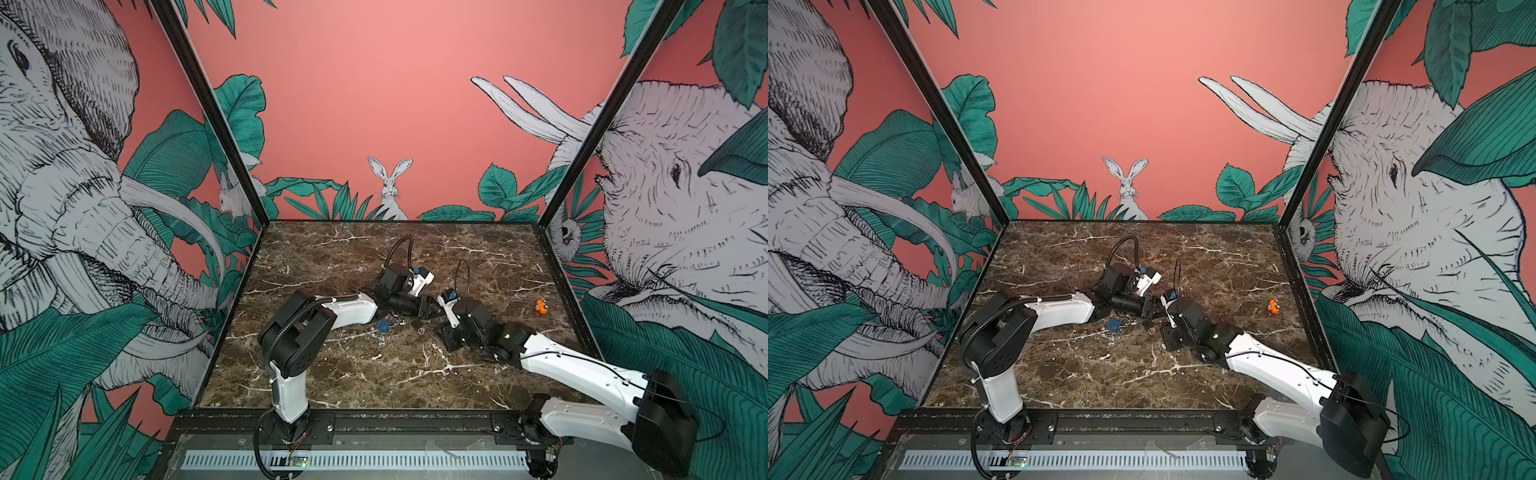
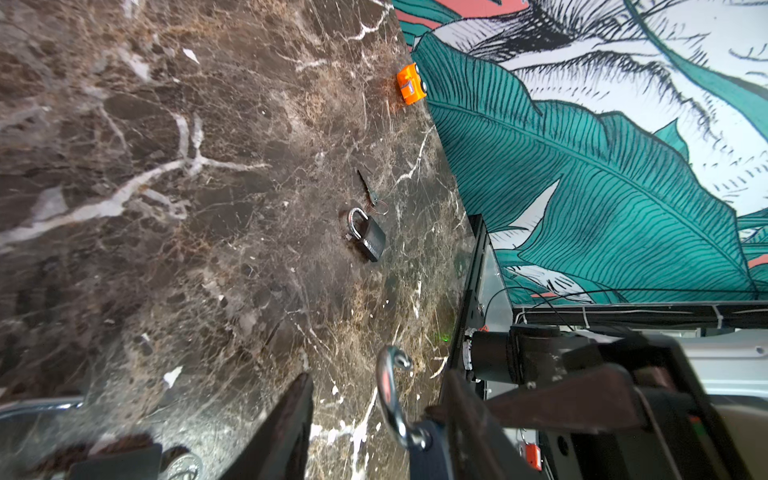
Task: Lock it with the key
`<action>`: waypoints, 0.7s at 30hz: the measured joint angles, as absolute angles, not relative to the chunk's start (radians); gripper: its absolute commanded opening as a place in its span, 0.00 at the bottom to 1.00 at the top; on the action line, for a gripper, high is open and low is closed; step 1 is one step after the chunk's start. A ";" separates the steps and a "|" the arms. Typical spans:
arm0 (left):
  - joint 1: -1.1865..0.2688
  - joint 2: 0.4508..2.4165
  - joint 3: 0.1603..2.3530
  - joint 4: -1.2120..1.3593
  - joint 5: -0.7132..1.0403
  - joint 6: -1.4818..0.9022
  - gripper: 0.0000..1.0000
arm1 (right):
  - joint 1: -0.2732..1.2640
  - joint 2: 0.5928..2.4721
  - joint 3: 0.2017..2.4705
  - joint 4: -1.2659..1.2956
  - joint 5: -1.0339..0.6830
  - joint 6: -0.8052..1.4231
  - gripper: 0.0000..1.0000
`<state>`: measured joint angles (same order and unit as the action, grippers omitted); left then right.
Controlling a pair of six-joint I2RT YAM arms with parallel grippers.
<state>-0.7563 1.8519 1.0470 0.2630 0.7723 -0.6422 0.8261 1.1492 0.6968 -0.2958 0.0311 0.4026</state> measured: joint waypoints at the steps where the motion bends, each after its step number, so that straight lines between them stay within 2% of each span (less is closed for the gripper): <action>1: -0.757 1.855 1.048 0.265 0.774 -0.642 0.46 | 0.826 1.149 0.697 -0.296 0.029 0.402 0.24; 7: -0.765 1.872 1.060 0.268 0.785 -0.654 0.36 | 0.826 1.149 0.697 -0.296 0.013 0.399 0.24; 15: -0.779 1.902 1.066 0.371 0.813 -0.707 0.14 | 0.826 1.149 0.697 -0.295 0.022 0.396 0.25; 19: -0.779 1.911 1.066 0.414 0.821 -0.734 0.09 | 0.827 1.149 0.697 -0.296 0.045 0.395 0.26; 21: -0.780 1.911 1.066 0.434 0.829 -0.744 0.04 | 0.827 1.149 0.697 -0.296 0.055 0.396 0.26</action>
<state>-0.7803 1.9110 1.0660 0.4343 0.8288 -0.7441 0.8272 1.1492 0.6968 -0.2958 0.0547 0.3958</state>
